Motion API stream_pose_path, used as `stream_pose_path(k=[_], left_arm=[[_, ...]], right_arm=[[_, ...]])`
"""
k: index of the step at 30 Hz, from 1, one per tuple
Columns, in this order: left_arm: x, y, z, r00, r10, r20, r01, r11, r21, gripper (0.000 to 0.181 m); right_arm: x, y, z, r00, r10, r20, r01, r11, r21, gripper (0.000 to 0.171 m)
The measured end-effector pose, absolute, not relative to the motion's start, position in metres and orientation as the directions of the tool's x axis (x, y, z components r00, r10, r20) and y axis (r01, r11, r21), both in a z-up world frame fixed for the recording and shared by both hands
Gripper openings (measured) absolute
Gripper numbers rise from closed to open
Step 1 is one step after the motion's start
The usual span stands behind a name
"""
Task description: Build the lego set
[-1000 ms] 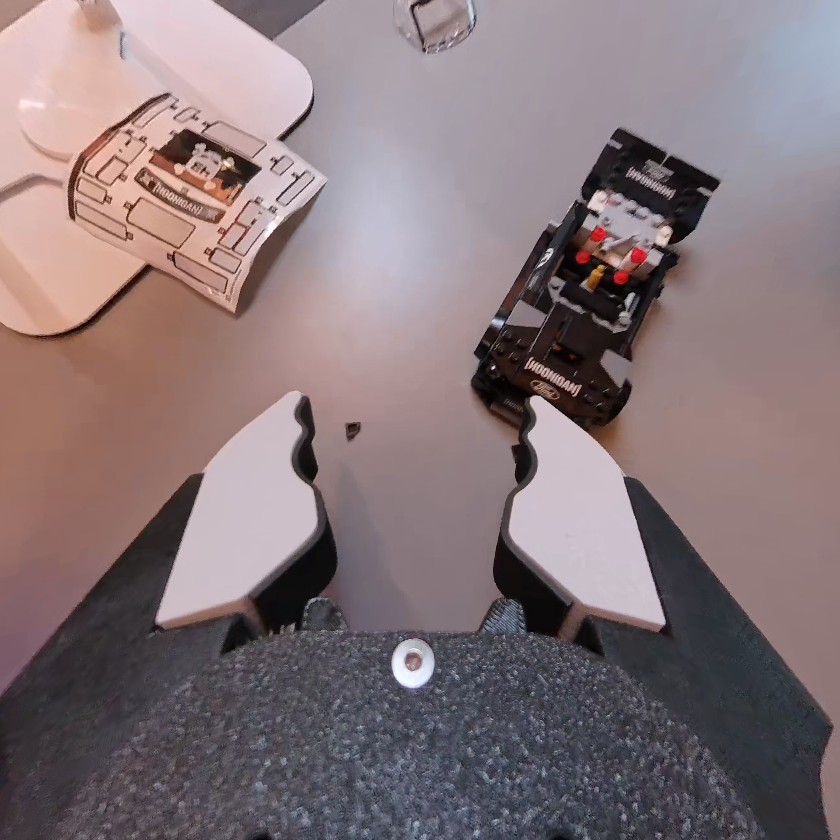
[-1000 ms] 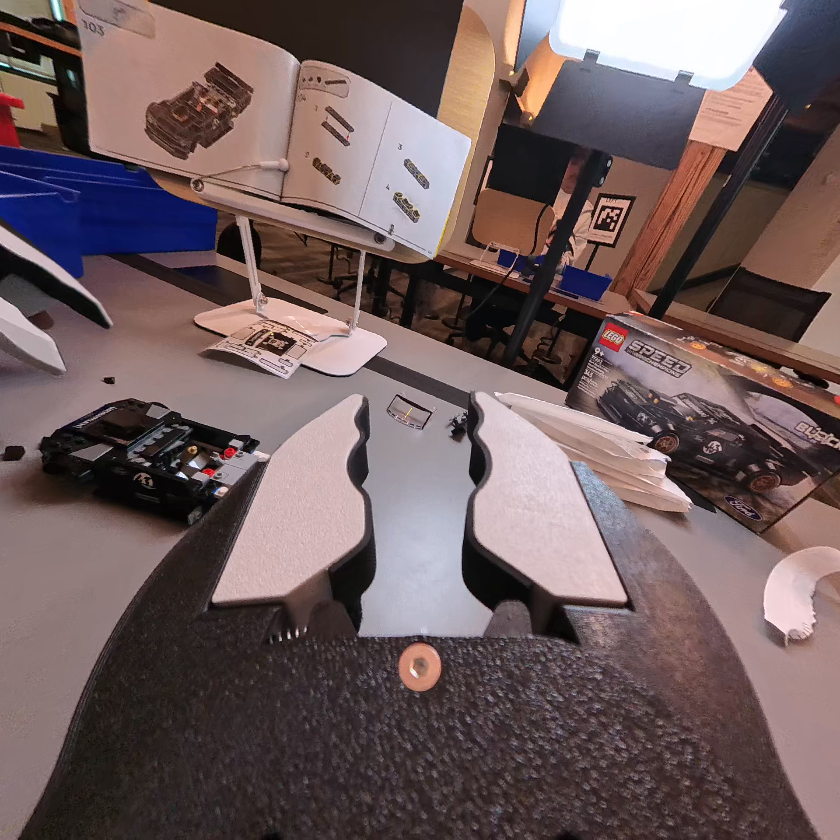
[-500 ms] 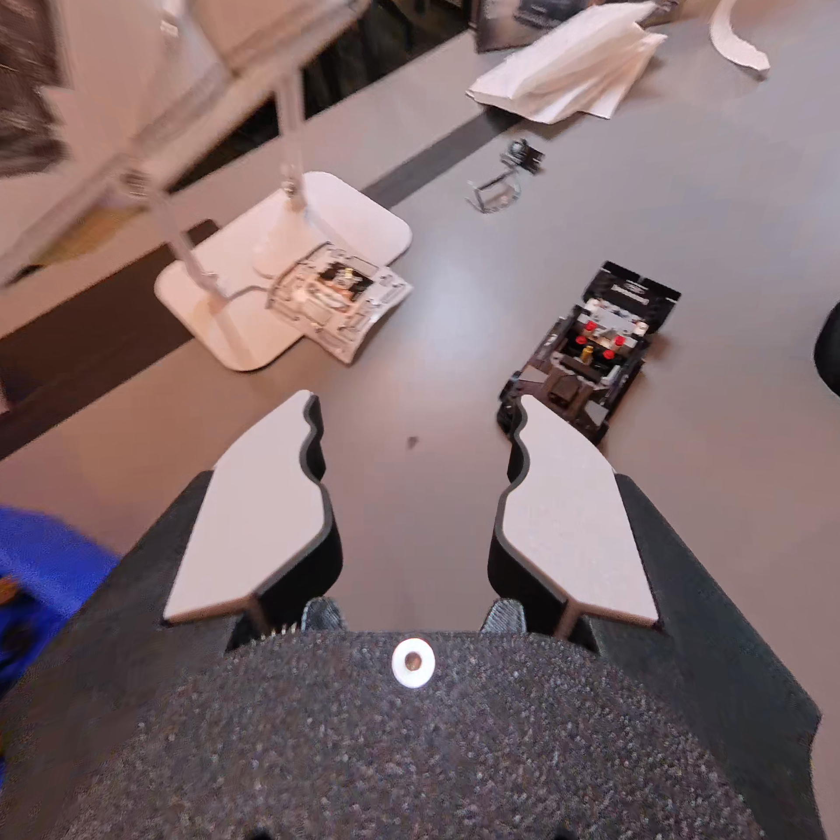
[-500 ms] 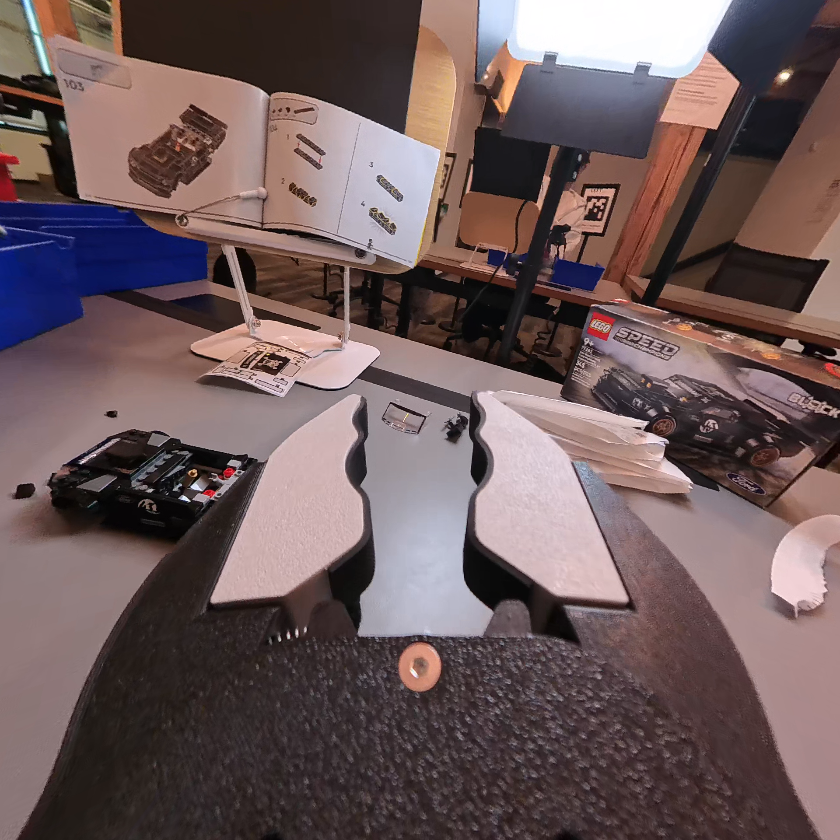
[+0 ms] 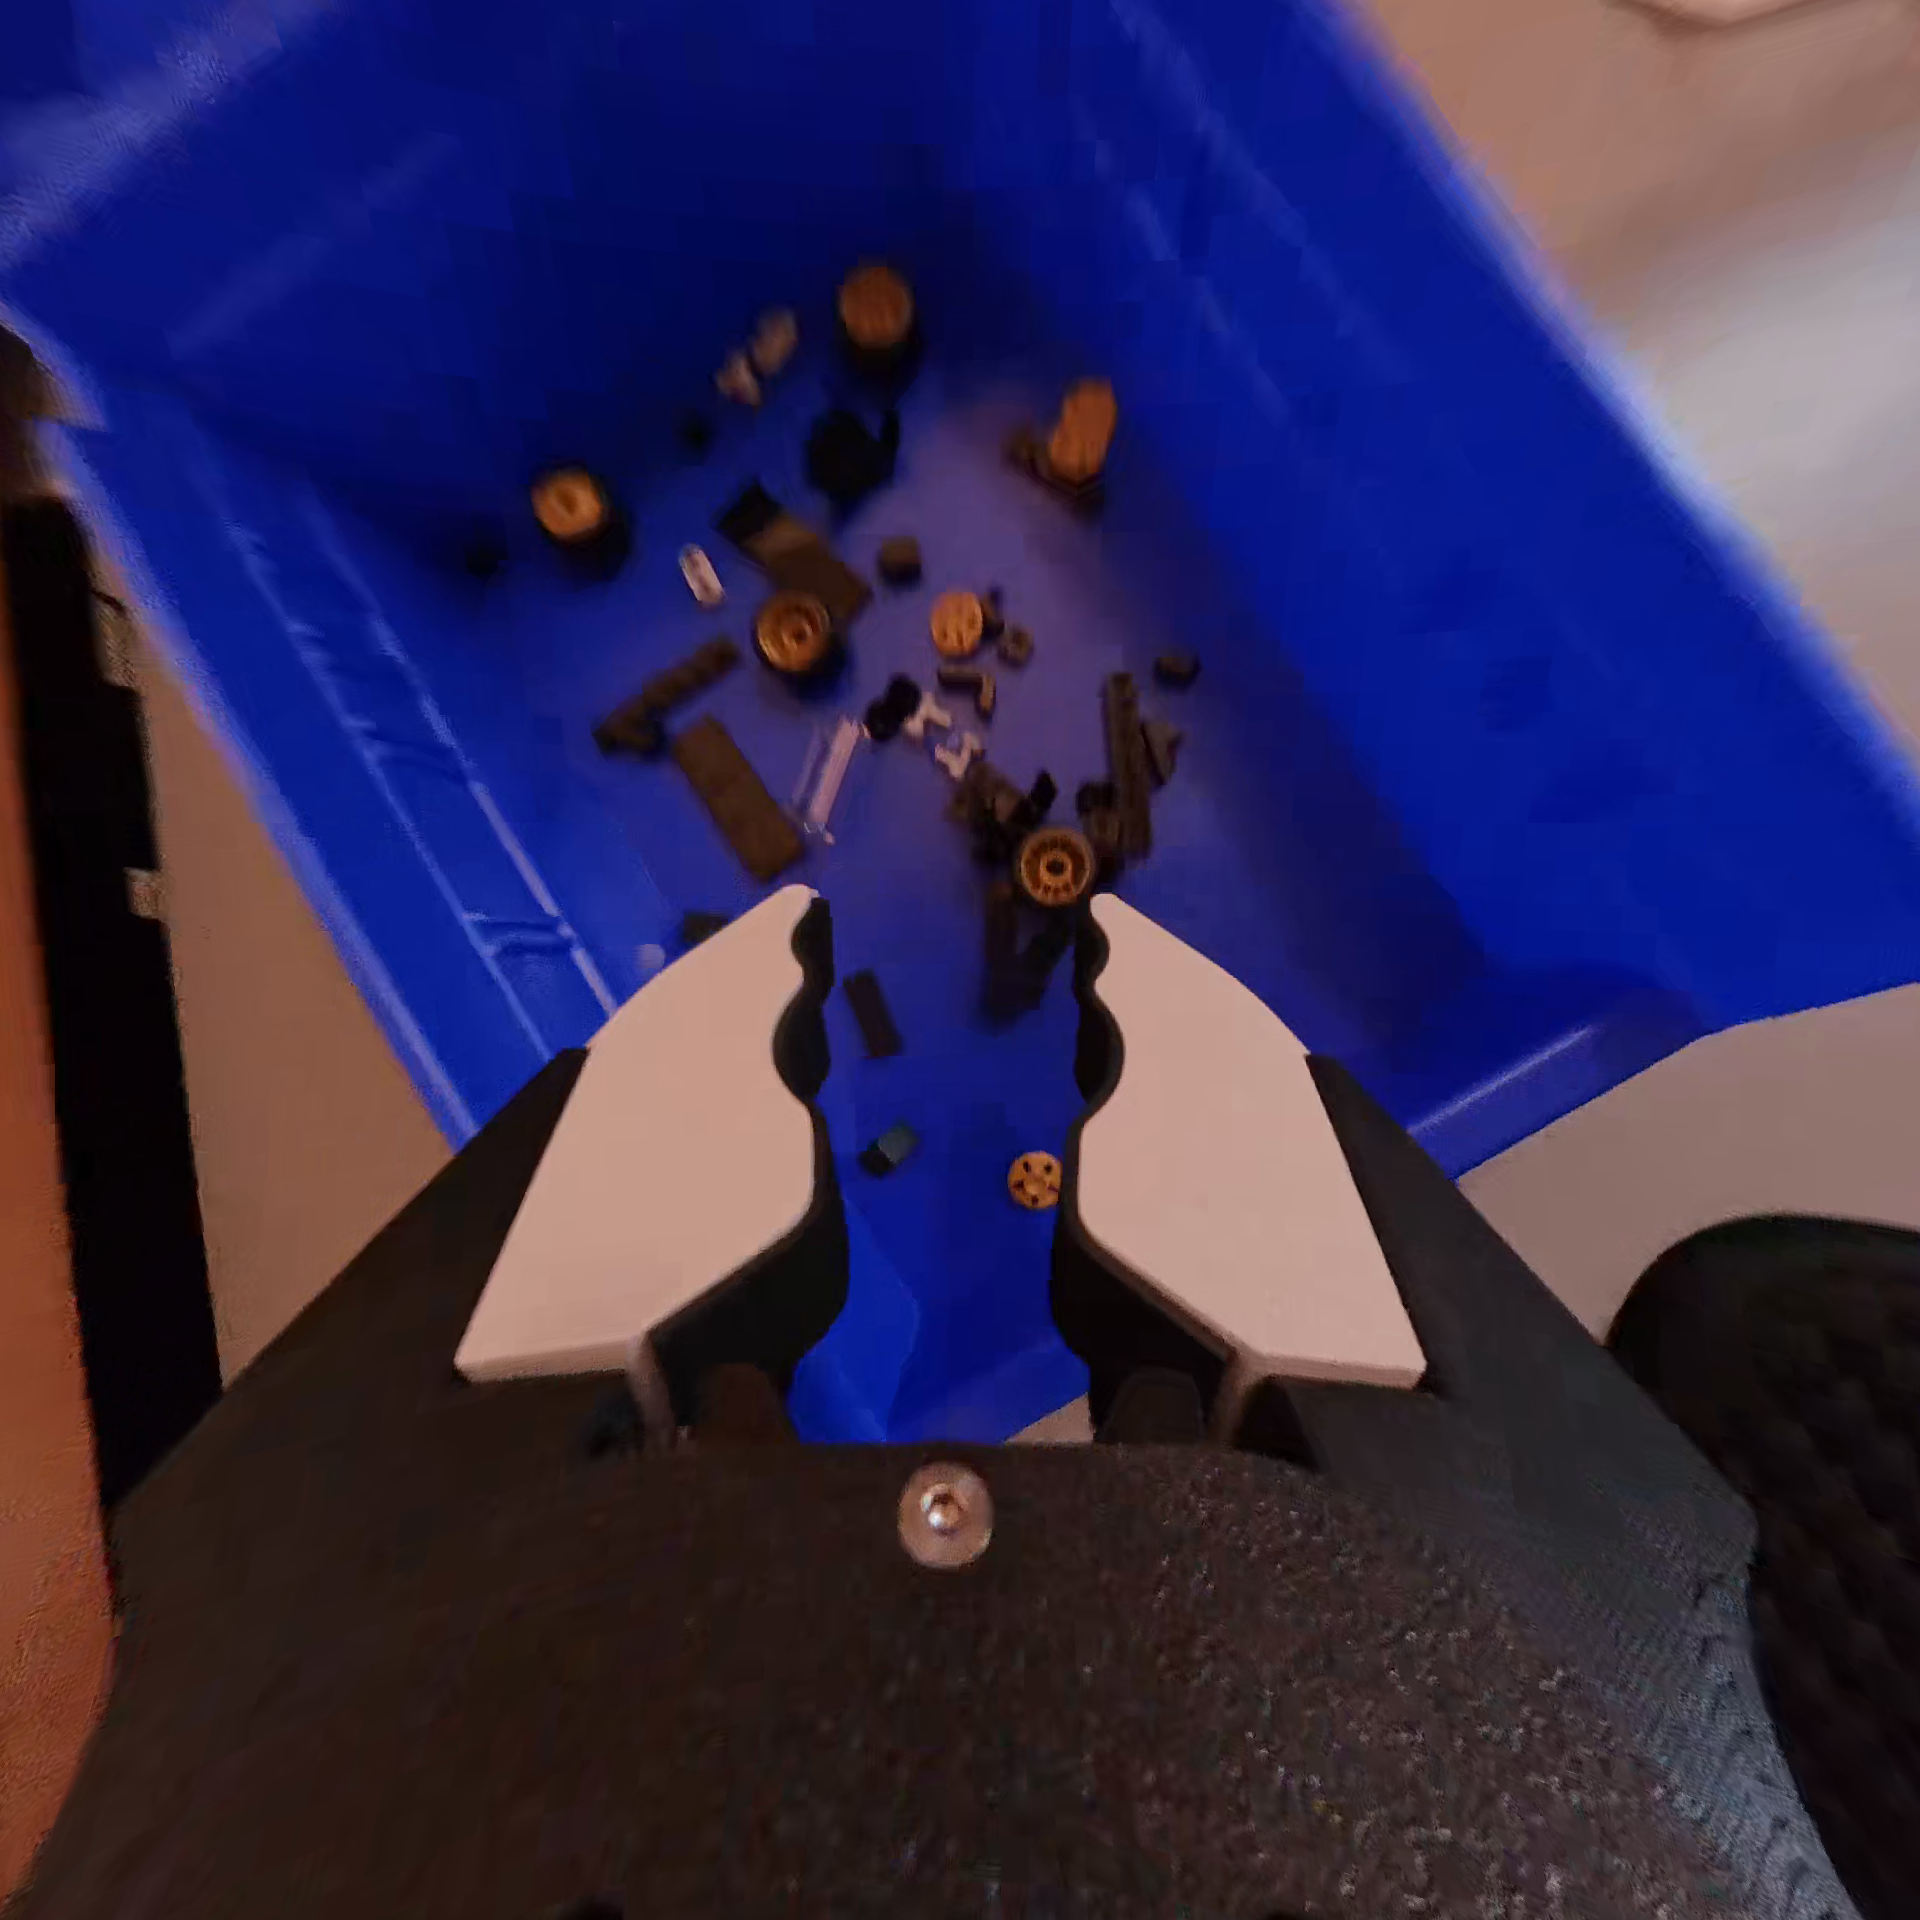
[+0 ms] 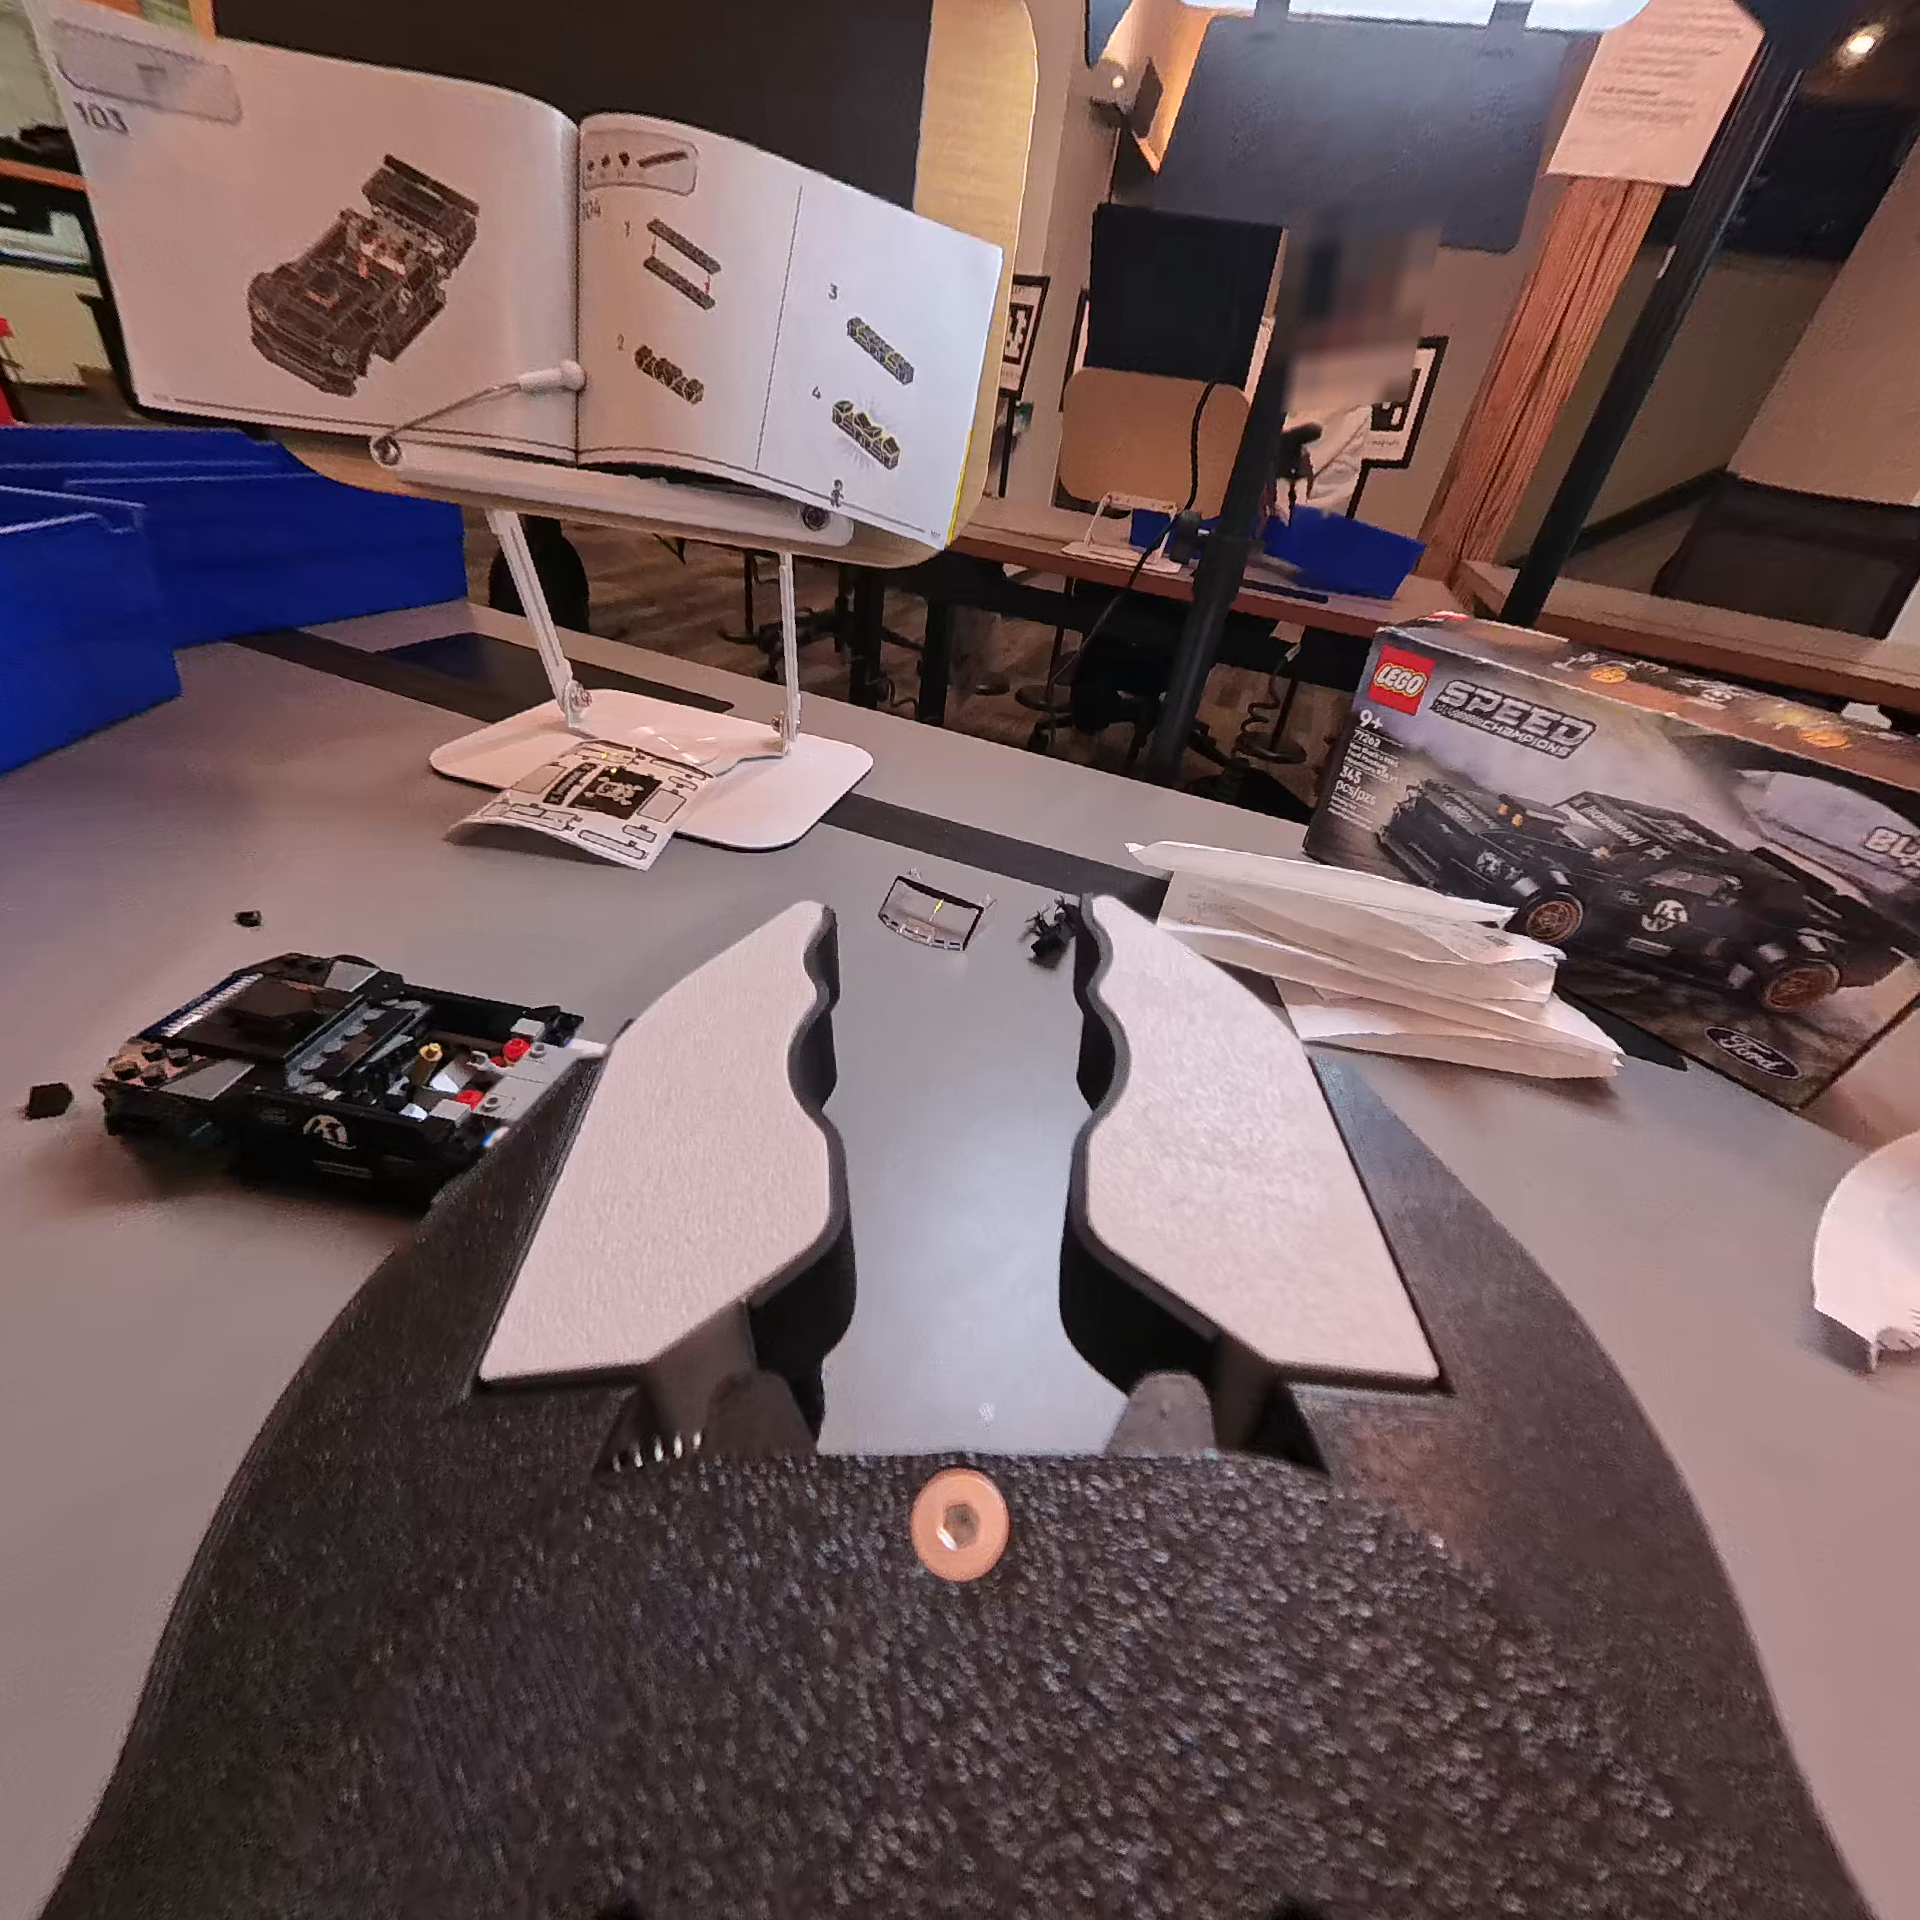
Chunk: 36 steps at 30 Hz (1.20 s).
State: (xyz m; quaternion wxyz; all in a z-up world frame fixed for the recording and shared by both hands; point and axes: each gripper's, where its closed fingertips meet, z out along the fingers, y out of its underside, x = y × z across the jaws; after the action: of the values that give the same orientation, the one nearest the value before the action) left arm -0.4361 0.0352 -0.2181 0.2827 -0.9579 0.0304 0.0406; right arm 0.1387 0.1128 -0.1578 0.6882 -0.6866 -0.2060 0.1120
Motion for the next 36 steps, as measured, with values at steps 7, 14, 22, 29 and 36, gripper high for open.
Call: stream_pose_path(k=[7, 14, 22, 29, 36], left_arm=[[-0.419, 0.021, -0.272, 0.976, -0.207, -0.059, -0.215, -0.922, -0.322, 0.052], [-0.416, 0.011, -0.286, 0.964, -0.266, -0.015, -0.262, -0.938, -0.226, 0.051], [-0.415, 0.012, -0.294, 0.965, -0.26, 0.005, -0.254, -0.945, -0.205, 0.047], [-0.41, 0.016, -0.298, 0.96, -0.281, 0.003, -0.273, -0.935, -0.228, 0.039], [-0.405, 0.025, -0.292, 0.945, -0.326, -0.016, -0.317, -0.906, -0.281, 0.011]], right_arm=[[0.141, 0.119, -0.172, 0.893, 0.432, 0.129, 0.148, -0.01, -0.989, 0.044], [0.142, 0.123, -0.18, 0.894, 0.428, 0.129, 0.159, -0.037, -0.987, 0.043], [0.141, 0.124, -0.183, 0.892, 0.429, 0.141, 0.177, -0.045, -0.983, 0.043], [0.14, 0.124, -0.184, 0.892, 0.427, 0.147, 0.183, -0.044, -0.982, 0.043], [0.14, 0.121, -0.182, 0.891, 0.426, 0.158, 0.19, -0.032, -0.981, 0.042]])
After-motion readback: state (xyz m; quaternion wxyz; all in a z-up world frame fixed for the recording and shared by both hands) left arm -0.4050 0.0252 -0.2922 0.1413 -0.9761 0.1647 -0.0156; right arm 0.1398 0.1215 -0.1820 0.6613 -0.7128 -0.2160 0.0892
